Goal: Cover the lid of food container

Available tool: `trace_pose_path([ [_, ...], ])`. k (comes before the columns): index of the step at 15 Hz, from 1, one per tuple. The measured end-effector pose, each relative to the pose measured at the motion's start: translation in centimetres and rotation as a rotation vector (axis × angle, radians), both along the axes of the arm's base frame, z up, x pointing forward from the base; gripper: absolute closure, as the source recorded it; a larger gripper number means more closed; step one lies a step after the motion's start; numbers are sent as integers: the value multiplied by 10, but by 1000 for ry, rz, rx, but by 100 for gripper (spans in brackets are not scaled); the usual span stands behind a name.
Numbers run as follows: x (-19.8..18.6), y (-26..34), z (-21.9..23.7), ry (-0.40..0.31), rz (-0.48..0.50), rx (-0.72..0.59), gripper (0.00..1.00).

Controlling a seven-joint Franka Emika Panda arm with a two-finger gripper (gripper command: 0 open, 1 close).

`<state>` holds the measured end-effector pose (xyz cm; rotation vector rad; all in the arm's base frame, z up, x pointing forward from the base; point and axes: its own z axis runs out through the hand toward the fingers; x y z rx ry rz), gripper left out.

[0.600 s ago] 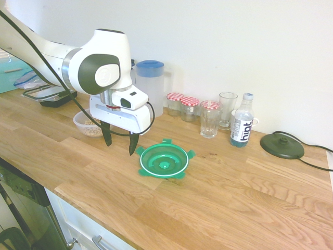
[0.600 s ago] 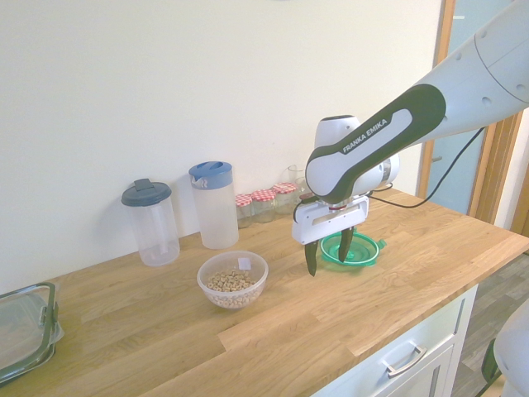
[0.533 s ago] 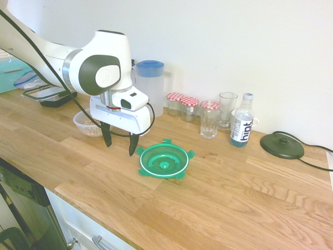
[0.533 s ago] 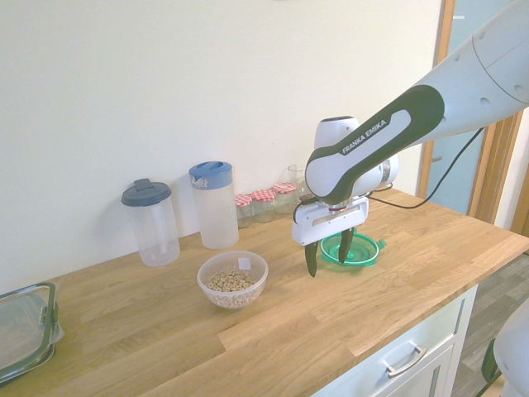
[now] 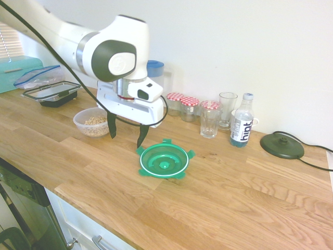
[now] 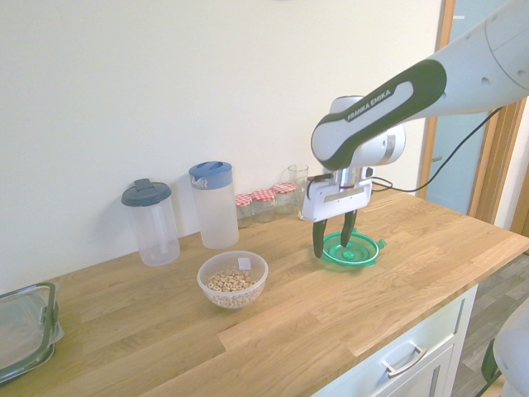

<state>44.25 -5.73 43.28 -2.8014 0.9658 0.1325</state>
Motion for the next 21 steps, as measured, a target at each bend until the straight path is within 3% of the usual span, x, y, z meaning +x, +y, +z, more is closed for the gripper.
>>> trace_pose_path([
  [5,22,-96,3,108,84,190,0],
  [8,32,-151,-6,143,72,236,0],
  [15,49,-196,-49,181,15,296,0],
  [21,65,-202,-77,169,-7,367,0],
])
